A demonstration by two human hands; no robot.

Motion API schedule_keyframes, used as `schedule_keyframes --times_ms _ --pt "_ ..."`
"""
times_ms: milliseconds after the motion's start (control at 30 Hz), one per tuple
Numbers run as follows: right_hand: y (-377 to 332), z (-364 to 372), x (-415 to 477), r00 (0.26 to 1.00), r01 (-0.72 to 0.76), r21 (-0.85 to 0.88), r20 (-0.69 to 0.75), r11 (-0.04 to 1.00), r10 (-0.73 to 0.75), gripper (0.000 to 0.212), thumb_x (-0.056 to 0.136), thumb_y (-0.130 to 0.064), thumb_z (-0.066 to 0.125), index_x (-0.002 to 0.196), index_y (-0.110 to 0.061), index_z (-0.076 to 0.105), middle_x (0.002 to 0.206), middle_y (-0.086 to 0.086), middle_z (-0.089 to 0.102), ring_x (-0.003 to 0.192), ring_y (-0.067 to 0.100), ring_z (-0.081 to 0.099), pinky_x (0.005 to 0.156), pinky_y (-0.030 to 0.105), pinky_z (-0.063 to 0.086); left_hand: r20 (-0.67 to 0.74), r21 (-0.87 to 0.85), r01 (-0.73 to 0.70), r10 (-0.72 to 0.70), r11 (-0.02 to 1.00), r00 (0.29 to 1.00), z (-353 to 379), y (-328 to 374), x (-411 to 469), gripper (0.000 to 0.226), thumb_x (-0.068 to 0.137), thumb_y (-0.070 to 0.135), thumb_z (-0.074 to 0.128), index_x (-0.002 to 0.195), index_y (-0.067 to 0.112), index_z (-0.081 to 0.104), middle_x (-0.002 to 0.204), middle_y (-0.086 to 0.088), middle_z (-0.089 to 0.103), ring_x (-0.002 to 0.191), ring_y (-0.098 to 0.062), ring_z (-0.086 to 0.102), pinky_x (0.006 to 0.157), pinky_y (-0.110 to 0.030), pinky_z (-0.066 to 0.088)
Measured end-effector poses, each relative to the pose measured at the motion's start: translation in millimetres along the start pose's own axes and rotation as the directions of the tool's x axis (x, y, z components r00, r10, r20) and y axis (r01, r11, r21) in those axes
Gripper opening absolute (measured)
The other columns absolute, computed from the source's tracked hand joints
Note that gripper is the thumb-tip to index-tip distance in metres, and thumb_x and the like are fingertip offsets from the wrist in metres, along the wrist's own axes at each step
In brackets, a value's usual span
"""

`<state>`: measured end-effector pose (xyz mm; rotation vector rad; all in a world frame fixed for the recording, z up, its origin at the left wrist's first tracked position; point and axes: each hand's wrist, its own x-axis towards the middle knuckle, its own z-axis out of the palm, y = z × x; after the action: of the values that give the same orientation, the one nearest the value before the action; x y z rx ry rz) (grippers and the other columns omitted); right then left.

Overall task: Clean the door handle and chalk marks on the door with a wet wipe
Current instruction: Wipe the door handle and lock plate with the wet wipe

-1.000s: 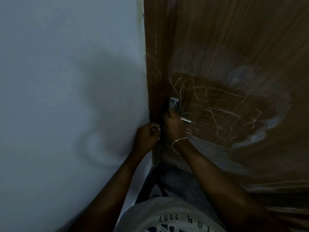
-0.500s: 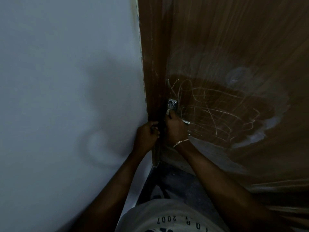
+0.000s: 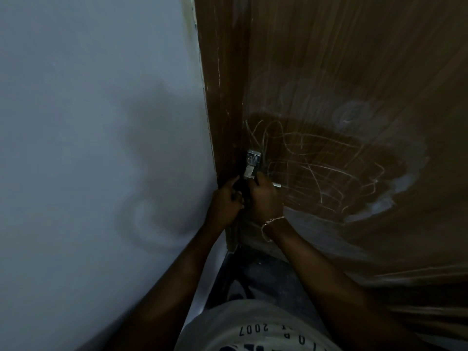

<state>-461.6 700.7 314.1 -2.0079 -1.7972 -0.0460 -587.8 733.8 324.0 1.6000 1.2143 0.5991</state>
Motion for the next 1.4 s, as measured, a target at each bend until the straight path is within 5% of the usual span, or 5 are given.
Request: schedule_keyframes --times_ms 267,500,800,1100,1400 --pt "18 -22 -18 0.994 0.017 0.01 -0.111 1.0 -0.016 0.035 0.086 -0.026 0.039 0.091 -0.003 0.064 0.101 0.017 0.06 0.074 0.031 0.06 0.058 0.033 0.048 0.046 -0.134 0.117 -0.111 0.984 0.993 8 9 6 0.05 0.099 0.001 0.047 0.146 0.017 0.044 0.089 -0.007 0.067 0.081 -0.022 0.067 0.085 -0.042 0.058" --pt "49 -24 -35 0.994 -0.037 -0.029 -0.1 0.999 0.034 0.021 0.076 0.002 0.073 0.092 -0.007 0.063 0.1 0.01 0.057 0.072 0.026 0.058 0.057 0.025 0.039 0.046 -0.147 0.118 -0.113 0.982 0.993 4 8 12 0.049 0.096 -0.002 0.05 0.143 0.012 0.048 0.089 -0.009 0.068 0.078 -0.022 0.066 0.083 -0.039 0.058" --pt "-11 -5 13 0.999 0.04 0.036 0.024 0.999 -0.04 0.021 0.075 -0.016 0.079 0.092 -0.006 0.071 0.103 0.014 0.064 0.079 0.028 0.066 0.066 0.031 0.054 0.037 0.033 0.046 -0.048 0.998 0.998 -1 8 10 0.038 0.096 0.018 0.055 0.134 0.022 0.058 0.127 -0.006 0.065 0.112 -0.024 0.064 0.098 -0.044 0.053" --pt "35 -24 -21 0.995 -0.058 0.054 -0.079 0.997 0.062 0.009 0.086 -0.003 0.066 0.094 -0.007 0.065 0.107 0.012 0.059 0.07 0.027 0.061 0.055 0.036 0.052 0.17 -0.13 0.209 -0.186 0.969 0.968 -11 2 19 0.062 0.093 -0.012 0.044 0.146 0.02 0.045 0.088 -0.01 0.068 0.071 -0.022 0.066 0.065 -0.028 0.056" --pt "-17 -11 24 0.994 0.111 0.026 0.002 0.993 -0.111 0.018 0.071 -0.011 0.08 0.082 -0.002 0.069 0.095 0.017 0.065 0.073 0.028 0.066 0.064 0.032 0.055 0.116 -0.079 0.179 -0.169 0.981 0.979 -13 8 17 0.04 0.099 0.005 0.049 0.137 0.012 0.055 0.122 -0.012 0.064 0.084 -0.019 0.066 0.066 -0.026 0.057"
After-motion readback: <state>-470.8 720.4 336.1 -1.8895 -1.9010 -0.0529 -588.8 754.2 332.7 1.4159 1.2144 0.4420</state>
